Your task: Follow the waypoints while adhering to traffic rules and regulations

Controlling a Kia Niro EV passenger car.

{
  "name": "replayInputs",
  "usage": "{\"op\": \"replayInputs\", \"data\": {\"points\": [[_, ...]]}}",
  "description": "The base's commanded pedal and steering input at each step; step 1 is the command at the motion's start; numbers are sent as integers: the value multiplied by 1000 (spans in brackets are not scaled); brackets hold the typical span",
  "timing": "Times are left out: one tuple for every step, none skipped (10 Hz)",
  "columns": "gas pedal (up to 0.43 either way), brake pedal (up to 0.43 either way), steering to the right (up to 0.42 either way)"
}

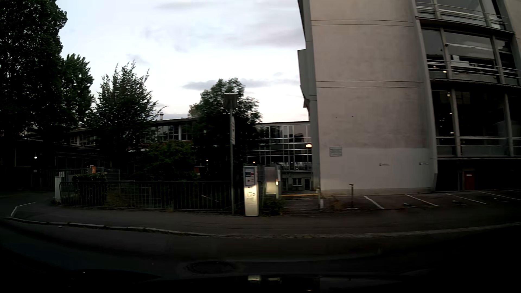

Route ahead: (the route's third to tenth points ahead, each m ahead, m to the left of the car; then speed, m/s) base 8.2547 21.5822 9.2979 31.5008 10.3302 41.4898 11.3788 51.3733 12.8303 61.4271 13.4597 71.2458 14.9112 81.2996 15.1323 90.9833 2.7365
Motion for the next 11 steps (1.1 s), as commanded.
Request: {"op": "replayInputs", "data": {"points": [[177,0,-394],[189,0,-425],[189,0,-460],[189,0,-490],[189,0,-528],[189,0,-564],[189,0,-582],[189,0,-598],[177,0,-610],[169,0,-621],[169,0,-629]]}}
